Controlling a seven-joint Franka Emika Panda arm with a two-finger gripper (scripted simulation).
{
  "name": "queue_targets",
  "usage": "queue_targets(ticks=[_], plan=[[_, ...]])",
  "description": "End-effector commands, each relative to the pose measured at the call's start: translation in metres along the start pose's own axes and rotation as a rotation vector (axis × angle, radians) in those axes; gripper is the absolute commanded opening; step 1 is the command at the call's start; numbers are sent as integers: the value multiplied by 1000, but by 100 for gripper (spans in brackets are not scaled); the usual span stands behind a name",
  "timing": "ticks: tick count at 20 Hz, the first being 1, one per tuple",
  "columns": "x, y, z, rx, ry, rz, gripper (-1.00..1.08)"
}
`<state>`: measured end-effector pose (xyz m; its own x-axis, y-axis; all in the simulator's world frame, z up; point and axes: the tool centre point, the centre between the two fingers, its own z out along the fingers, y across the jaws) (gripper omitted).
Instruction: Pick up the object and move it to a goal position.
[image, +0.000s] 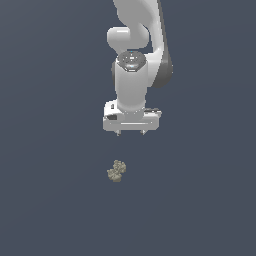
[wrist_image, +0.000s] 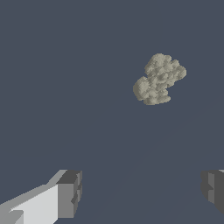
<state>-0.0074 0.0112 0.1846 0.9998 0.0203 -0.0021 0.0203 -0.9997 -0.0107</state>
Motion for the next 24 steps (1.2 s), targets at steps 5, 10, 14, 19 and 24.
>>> queue_targets(ticks=[5, 10, 14, 19, 24], plan=[[2, -7, -4, -6, 2, -27, 100], [3, -19, -11, -17, 6, -80, 100], [3, -18, -10, -16, 6, -73, 100], [11, -13, -6, -13, 6, -31, 100], [26, -3, 3, -9, 5, 53, 100]])
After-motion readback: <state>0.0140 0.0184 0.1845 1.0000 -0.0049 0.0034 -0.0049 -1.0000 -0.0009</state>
